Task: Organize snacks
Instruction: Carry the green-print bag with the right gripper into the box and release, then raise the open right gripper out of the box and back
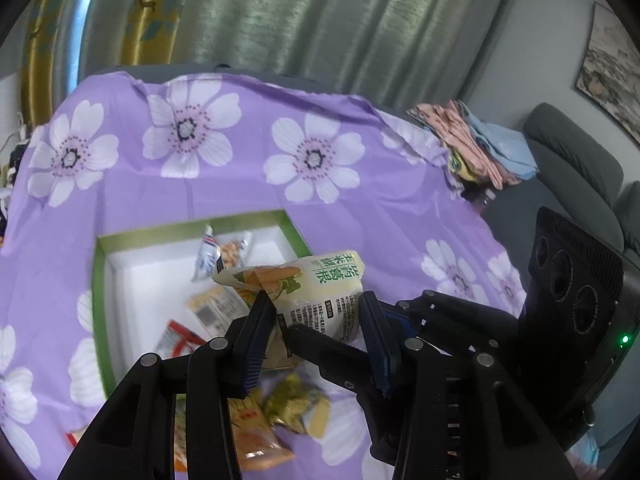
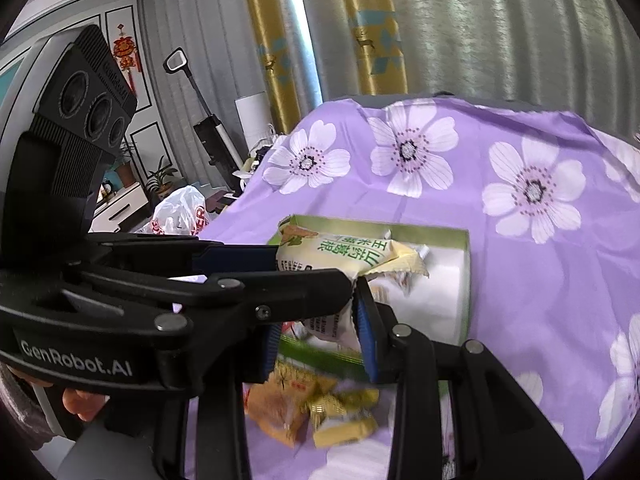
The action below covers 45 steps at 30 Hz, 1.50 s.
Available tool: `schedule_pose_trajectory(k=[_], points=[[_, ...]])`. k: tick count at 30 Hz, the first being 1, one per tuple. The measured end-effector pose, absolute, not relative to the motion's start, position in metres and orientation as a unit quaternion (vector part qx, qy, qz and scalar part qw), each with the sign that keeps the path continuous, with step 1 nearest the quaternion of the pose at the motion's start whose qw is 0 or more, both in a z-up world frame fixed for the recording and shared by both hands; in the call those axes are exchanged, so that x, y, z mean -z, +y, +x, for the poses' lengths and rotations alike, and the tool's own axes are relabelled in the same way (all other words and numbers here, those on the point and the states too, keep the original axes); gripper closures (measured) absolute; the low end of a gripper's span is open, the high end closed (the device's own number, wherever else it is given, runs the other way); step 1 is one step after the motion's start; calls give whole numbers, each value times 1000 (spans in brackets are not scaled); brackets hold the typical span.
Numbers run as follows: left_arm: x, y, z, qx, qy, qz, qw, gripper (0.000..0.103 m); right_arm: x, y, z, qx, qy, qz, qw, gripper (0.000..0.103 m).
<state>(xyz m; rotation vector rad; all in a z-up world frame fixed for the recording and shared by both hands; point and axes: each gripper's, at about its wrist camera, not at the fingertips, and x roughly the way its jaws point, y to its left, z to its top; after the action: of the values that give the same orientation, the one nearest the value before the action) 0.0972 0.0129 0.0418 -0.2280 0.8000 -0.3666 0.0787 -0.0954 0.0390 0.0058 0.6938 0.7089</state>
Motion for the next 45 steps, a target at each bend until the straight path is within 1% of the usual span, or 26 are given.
schedule_pose_trajectory(k=[6, 18, 29, 34, 37, 38, 39, 40, 41, 43, 45], points=[[-28, 36, 119, 168, 396, -129, 894, 59, -35, -76, 105, -352, 344, 0, 871, 69], [40, 69, 154, 144, 458, -180, 859, 59, 26, -41, 141, -353, 416, -6, 838, 69], [68, 71, 164, 135, 487, -191, 842, 59, 56, -32, 156, -340, 456, -9, 823, 67], [72, 71, 167, 130, 493, -193, 839, 59, 60, -30, 156, -330, 464, -16, 822, 64], [72, 71, 167, 123, 495, -196, 837, 59, 59, -30, 155, -325, 462, -18, 825, 59], [71, 72, 167, 118, 497, -193, 838, 59, 58, -31, 155, -322, 461, -20, 827, 56], [70, 72, 166, 111, 497, -190, 840, 56, 57, -32, 154, -321, 460, -19, 828, 53], [69, 73, 165, 107, 495, -188, 841, 48, 56, -33, 153, -319, 458, -19, 830, 52], [67, 74, 164, 104, 494, -191, 842, 36, 53, -34, 151, -318, 454, -20, 832, 52], [63, 78, 161, 99, 488, -196, 845, 26, 49, -37, 148, -315, 448, -21, 837, 48], [58, 79, 158, 95, 484, -196, 848, 25, 44, -41, 145, -311, 441, -22, 842, 42]])
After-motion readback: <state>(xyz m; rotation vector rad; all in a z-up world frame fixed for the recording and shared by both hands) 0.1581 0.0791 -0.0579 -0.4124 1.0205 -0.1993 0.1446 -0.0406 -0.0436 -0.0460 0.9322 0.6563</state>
